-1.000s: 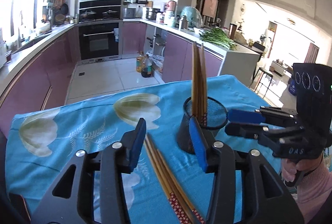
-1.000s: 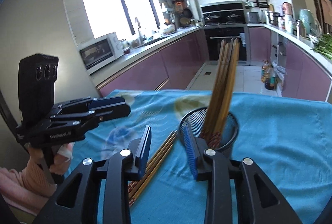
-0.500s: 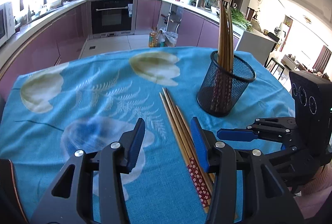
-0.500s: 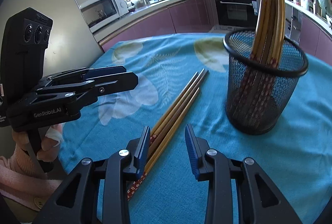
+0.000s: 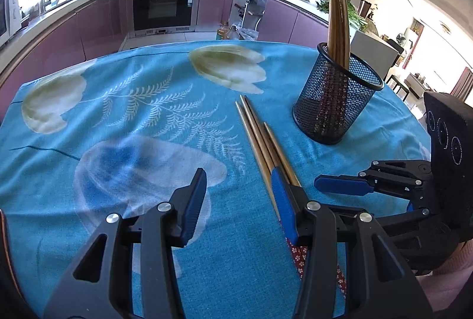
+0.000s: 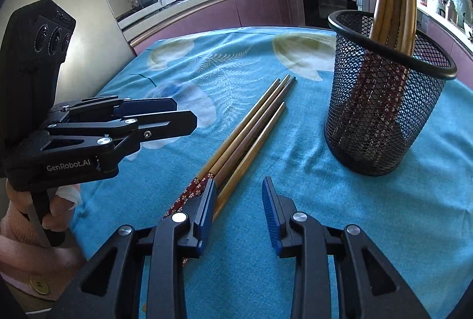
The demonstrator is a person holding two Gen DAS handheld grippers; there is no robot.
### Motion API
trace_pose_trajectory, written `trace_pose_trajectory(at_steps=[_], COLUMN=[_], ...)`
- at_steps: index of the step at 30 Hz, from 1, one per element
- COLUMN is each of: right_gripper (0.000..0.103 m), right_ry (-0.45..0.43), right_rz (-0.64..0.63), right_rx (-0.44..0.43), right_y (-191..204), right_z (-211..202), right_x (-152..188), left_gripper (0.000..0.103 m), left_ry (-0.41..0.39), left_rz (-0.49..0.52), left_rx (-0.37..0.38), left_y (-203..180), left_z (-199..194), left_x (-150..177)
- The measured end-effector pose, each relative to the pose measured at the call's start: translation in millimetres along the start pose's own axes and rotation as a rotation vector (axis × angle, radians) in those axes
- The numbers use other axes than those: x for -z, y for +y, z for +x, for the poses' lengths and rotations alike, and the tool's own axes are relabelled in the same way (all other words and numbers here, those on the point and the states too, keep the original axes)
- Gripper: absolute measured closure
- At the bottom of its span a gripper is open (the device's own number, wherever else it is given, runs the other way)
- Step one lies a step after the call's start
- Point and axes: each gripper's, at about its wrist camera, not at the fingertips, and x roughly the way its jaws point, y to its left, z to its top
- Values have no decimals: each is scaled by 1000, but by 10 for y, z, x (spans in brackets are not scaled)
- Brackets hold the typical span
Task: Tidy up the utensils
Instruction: 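Withdraw both grippers from the cup back toward the remaining chopsticks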
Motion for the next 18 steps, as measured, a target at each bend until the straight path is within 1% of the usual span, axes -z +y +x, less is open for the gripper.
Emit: trace_pose_trajectory(at_steps=[4, 5, 9, 12, 18], right_gripper=[83, 86, 88, 88, 89], right_ry=[5, 6, 2, -2, -4], right_rz=[3, 7, 28, 32, 36], right_rx=[13, 16, 16, 23, 26], right_y=[-27, -45, -133, -162, -203], right_z=[48, 51, 60, 74, 85], right_x=[-54, -62, -88, -111, -136], left_gripper=[60, 63, 66, 66, 71], left_ry=[14, 22, 40, 46, 79], left_rz=[16, 15, 23, 42, 62], left_rx=[-1, -1, 12, 23, 6], left_y=[-26, -29, -49, -96, -131], left_z=[50, 83, 186, 246, 409], left_x=[-17, -31, -74, -102, -146])
